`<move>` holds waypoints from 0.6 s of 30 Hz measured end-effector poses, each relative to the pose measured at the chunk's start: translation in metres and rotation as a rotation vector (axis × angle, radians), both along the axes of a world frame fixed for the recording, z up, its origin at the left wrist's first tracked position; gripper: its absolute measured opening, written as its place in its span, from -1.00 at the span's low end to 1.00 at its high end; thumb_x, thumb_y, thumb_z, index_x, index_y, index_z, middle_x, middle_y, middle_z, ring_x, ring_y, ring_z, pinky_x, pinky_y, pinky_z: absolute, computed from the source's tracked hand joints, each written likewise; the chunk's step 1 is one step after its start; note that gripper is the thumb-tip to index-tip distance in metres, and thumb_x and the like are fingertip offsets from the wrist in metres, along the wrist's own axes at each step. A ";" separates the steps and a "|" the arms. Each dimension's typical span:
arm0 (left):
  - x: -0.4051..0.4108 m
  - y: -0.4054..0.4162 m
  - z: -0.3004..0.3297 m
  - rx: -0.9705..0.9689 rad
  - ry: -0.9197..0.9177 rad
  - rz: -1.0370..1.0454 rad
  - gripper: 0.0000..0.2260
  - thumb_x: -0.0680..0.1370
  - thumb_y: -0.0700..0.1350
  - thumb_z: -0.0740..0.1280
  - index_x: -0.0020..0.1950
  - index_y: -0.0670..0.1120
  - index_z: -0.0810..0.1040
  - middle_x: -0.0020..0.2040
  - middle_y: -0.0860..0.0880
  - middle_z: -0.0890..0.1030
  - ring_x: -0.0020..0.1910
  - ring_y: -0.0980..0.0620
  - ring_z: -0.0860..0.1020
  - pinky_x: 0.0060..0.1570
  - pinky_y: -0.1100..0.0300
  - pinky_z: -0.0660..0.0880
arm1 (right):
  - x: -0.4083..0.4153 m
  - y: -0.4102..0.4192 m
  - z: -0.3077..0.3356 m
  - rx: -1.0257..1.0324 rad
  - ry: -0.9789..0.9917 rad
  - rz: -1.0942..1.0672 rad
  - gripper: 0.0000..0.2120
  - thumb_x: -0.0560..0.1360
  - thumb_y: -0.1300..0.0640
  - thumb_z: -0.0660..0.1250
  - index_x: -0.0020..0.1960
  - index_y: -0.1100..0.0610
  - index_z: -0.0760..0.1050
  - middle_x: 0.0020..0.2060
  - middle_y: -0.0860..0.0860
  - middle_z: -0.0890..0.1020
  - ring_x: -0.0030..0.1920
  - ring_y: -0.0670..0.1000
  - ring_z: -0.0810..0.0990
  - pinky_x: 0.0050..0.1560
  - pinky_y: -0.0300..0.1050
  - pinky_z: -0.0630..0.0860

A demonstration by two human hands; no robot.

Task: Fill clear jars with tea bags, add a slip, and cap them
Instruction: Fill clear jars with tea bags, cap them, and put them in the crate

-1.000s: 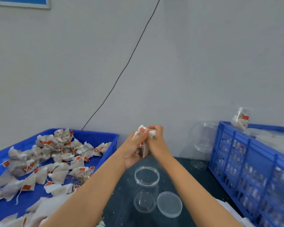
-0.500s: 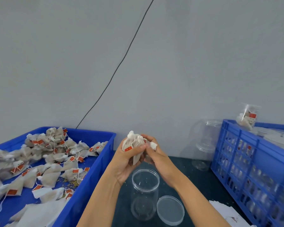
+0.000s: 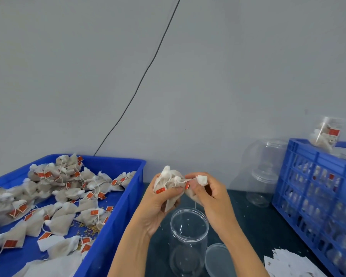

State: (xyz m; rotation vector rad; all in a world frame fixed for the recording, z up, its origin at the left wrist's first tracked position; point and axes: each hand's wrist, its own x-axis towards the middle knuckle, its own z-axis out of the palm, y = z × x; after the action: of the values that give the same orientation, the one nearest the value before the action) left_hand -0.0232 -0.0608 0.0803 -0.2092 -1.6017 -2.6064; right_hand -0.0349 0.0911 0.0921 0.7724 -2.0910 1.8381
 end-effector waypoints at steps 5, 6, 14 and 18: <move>-0.002 -0.005 -0.016 -0.032 -0.050 0.074 -0.46 0.28 -0.23 0.55 0.22 -0.15 0.47 -0.07 -0.14 0.62 -0.18 0.00 0.60 -0.23 0.16 0.55 | -0.003 0.013 -0.009 0.146 -0.042 -0.150 -0.94 0.46 0.13 0.44 -0.16 0.01 0.59 -0.24 -0.14 0.66 -0.21 -0.17 0.61 -0.23 -0.36 0.51; -0.002 -0.003 -0.017 -0.026 -0.043 0.073 -0.45 0.28 -0.22 0.55 0.23 -0.14 0.46 -0.07 -0.13 0.64 -0.16 -0.01 0.63 -0.23 0.17 0.56 | -0.002 0.015 -0.011 0.194 -0.051 -0.162 -0.93 0.45 0.11 0.46 -0.17 0.00 0.58 -0.24 -0.16 0.66 -0.20 -0.17 0.61 -0.22 -0.37 0.51; 0.000 0.008 -0.009 -0.044 0.031 0.194 -0.52 0.39 -0.33 0.46 0.26 -0.08 0.44 -0.04 -0.09 0.63 -0.16 0.06 0.65 -0.22 0.21 0.58 | 0.002 0.015 -0.011 0.563 -0.082 -0.186 -0.88 0.46 -0.04 0.43 -0.07 -0.14 0.50 -0.11 -0.20 0.61 -0.12 -0.17 0.58 -0.05 -0.26 0.54; 0.005 0.014 -0.006 0.070 0.022 0.058 -0.58 0.47 -0.37 0.33 0.29 -0.11 0.41 0.04 -0.14 0.65 -0.11 -0.02 0.67 -0.19 0.18 0.59 | 0.005 0.015 -0.002 0.347 -0.030 -0.200 -0.77 0.42 -0.23 0.35 0.04 -0.25 0.44 -0.05 -0.28 0.56 -0.12 -0.19 0.56 -0.11 -0.30 0.50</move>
State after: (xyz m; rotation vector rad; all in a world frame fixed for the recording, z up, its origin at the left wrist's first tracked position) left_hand -0.0179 -0.0473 0.0747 -0.1840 -1.4846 -2.6018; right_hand -0.0294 0.1059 0.0902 0.5831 -2.4433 1.4124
